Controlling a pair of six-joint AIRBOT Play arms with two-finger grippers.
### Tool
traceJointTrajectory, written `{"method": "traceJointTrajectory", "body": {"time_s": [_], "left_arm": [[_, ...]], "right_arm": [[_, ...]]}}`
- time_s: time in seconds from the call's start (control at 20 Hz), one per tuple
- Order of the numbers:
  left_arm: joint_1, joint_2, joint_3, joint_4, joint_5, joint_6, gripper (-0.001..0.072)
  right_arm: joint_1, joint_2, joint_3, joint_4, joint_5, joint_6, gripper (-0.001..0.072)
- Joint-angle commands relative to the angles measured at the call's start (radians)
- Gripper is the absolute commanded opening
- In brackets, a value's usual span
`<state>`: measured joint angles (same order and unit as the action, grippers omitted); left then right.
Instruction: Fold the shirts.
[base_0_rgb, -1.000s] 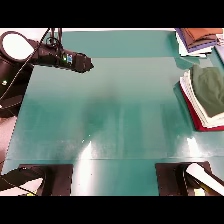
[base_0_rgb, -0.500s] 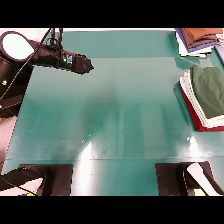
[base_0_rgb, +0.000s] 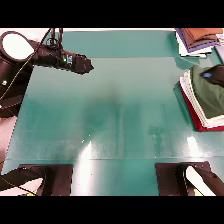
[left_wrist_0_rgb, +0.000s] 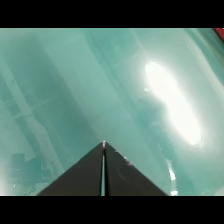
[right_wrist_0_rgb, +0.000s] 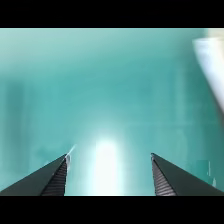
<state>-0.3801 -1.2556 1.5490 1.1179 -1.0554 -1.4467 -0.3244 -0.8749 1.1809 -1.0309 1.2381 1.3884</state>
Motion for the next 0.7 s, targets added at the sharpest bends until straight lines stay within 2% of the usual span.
{"method": "traceJointTrajectory", "body": {"time_s": [0.0, 0.05, 0.1, 0.35, 0.65], "left_arm": [[0.000, 0.000, 0.000, 0.000, 0.000, 0.000, 0.0023], [0.000, 0.000, 0.000, 0.000, 0.000, 0.000, 0.0023], [0.000, 0.000, 0.000, 0.000, 0.000, 0.000, 0.0023], [0.000, 0.000, 0.000, 0.000, 0.000, 0.000, 0.0023], [0.000, 0.000, 0.000, 0.000, 0.000, 0.000, 0.0023]], "right_arm": [[0.249, -0.034, 0.002, 0.008, -0.036, 0.000, 0.0419], [0.299, -0.047, 0.002, 0.008, -0.035, -0.001, 0.0182], [0.340, -0.060, 0.002, 0.008, -0.035, -0.002, 0.0022], [0.442, -0.108, 0.002, 0.009, -0.035, -0.002, 0.0019], [0.438, -0.110, 0.002, 0.011, -0.034, -0.002, 0.0020]]}}
